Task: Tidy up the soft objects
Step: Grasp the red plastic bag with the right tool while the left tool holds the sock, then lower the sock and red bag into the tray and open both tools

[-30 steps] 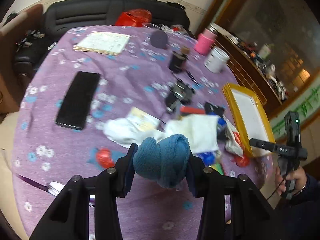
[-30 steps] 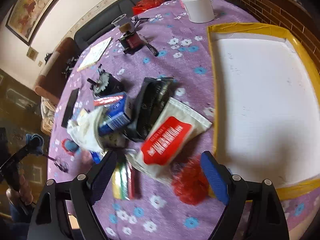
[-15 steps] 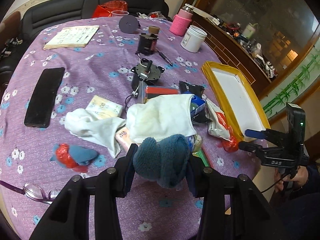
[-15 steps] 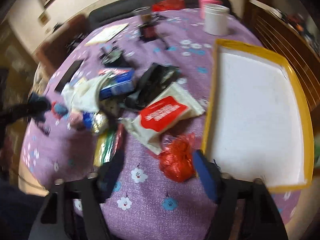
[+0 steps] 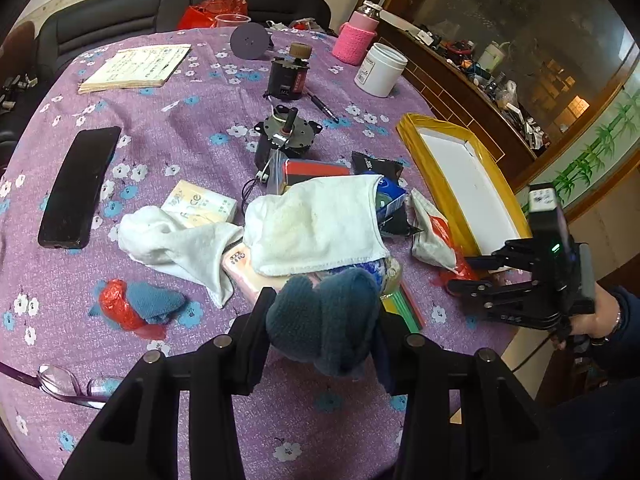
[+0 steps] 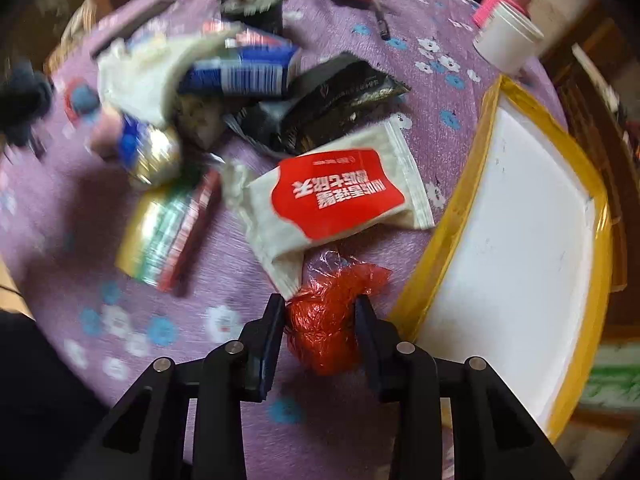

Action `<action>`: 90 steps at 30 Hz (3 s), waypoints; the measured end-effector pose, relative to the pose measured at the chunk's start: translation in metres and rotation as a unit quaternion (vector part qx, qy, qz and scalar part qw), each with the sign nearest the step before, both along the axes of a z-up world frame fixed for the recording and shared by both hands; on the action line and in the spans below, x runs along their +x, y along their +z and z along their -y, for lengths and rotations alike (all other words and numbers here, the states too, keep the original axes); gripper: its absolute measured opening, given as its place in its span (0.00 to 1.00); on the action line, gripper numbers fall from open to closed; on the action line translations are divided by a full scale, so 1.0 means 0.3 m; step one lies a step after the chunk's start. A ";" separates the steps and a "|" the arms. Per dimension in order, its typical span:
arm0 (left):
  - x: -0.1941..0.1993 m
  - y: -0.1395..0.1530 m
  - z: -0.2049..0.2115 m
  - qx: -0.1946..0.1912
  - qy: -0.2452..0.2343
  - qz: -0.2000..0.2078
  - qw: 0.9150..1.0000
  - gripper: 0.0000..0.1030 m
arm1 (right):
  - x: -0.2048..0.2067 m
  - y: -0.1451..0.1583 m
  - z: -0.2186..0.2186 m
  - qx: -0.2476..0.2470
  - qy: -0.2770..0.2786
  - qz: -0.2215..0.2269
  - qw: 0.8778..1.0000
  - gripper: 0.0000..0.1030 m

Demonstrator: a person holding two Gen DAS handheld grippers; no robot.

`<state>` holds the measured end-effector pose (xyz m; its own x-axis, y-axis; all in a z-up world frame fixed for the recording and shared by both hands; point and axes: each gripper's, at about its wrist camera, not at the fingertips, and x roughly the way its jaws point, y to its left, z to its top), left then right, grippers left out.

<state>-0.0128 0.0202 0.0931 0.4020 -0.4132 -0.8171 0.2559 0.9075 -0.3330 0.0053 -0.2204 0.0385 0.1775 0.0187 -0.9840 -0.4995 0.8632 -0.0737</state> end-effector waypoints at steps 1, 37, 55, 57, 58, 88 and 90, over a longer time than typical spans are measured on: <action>0.002 0.000 0.002 -0.002 -0.001 0.000 1.000 0.41 | 0.000 0.022 0.012 0.017 -0.017 -0.005 1.000 0.37; 0.500 0.018 1.098 0.019 -0.112 0.016 0.993 0.41 | 0.375 0.303 0.801 0.289 -0.258 0.077 0.919 0.37; 0.805 -0.203 1.245 0.104 -0.044 0.005 0.994 0.46 | 0.715 0.075 0.898 0.257 -0.271 0.039 0.927 0.39; 0.811 -0.207 1.250 0.104 -0.043 0.000 0.994 0.52 | 0.721 0.070 0.898 0.248 -0.271 0.042 0.929 0.41; 0.812 -0.207 1.250 0.106 -0.041 -0.001 0.994 0.57 | 0.725 0.067 0.897 0.250 -0.269 0.040 0.929 0.42; 0.208 0.090 0.703 0.047 0.086 0.031 0.995 0.61 | 0.339 0.298 0.495 0.350 -0.138 0.043 0.926 0.59; 0.158 0.085 0.609 0.045 0.098 0.033 0.994 0.61 | 0.282 0.297 0.445 0.345 -0.130 0.042 0.929 0.59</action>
<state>0.0347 -0.1625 0.1186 0.5223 -0.2479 -0.8159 0.0898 0.9675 -0.2365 0.0900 -0.3538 0.1277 0.3405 0.5845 -0.7365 -0.2848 0.8106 0.5117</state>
